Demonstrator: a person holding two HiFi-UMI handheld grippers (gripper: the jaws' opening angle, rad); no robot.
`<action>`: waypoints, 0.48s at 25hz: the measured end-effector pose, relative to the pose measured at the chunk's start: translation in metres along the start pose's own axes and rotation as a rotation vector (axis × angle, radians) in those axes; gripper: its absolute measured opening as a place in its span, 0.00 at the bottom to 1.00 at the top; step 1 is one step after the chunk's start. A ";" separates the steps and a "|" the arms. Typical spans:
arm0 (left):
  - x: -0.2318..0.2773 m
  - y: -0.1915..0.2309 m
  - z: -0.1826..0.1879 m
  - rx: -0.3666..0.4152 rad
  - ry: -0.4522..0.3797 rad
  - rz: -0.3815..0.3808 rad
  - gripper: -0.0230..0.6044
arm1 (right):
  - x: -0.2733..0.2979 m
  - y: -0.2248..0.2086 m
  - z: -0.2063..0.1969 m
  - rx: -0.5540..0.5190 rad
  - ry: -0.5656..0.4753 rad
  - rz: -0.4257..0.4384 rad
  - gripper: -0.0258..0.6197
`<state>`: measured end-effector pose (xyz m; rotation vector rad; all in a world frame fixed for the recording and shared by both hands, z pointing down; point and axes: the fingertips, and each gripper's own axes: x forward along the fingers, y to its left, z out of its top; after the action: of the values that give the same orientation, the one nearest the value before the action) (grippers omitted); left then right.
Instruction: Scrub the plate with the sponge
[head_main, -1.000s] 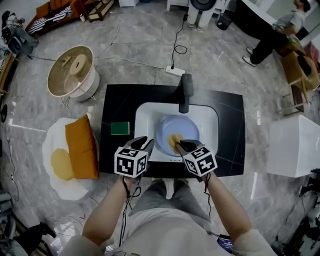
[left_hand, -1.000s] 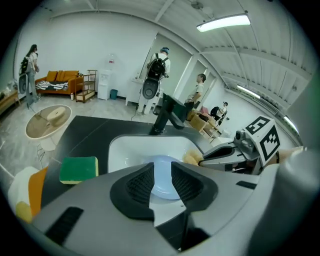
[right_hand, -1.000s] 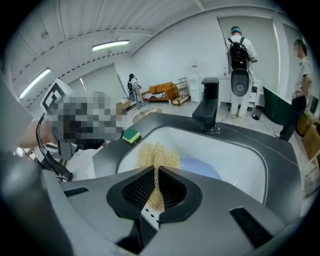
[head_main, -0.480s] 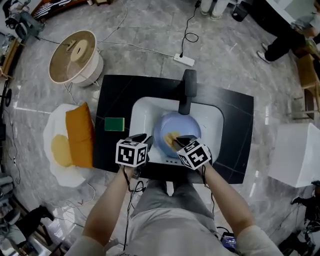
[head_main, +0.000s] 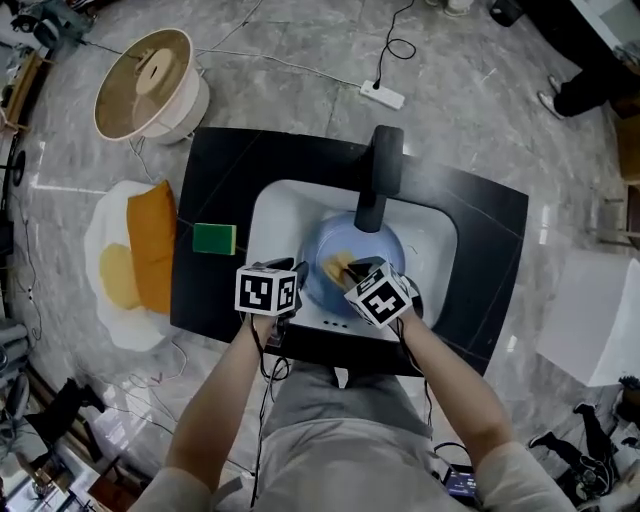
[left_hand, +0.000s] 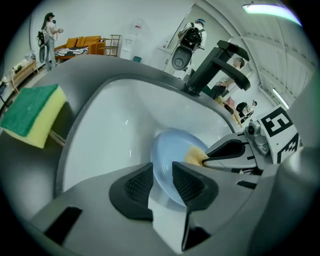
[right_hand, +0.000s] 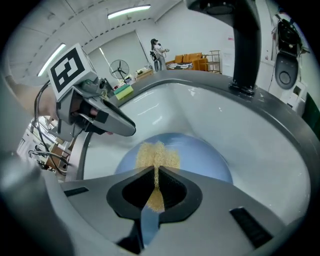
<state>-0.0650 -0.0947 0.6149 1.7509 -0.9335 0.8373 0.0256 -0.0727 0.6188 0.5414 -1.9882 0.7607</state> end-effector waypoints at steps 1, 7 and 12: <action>0.005 0.002 -0.002 -0.003 0.013 0.001 0.24 | 0.004 -0.001 0.000 -0.013 0.005 0.007 0.11; 0.028 0.012 -0.014 -0.031 0.077 0.017 0.25 | 0.022 -0.002 -0.008 -0.040 0.045 0.055 0.11; 0.042 0.021 -0.018 -0.117 0.086 0.007 0.25 | 0.037 -0.001 -0.010 -0.078 0.070 0.069 0.11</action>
<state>-0.0654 -0.0928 0.6654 1.5999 -0.9139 0.8399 0.0138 -0.0691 0.6547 0.3974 -1.9708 0.7310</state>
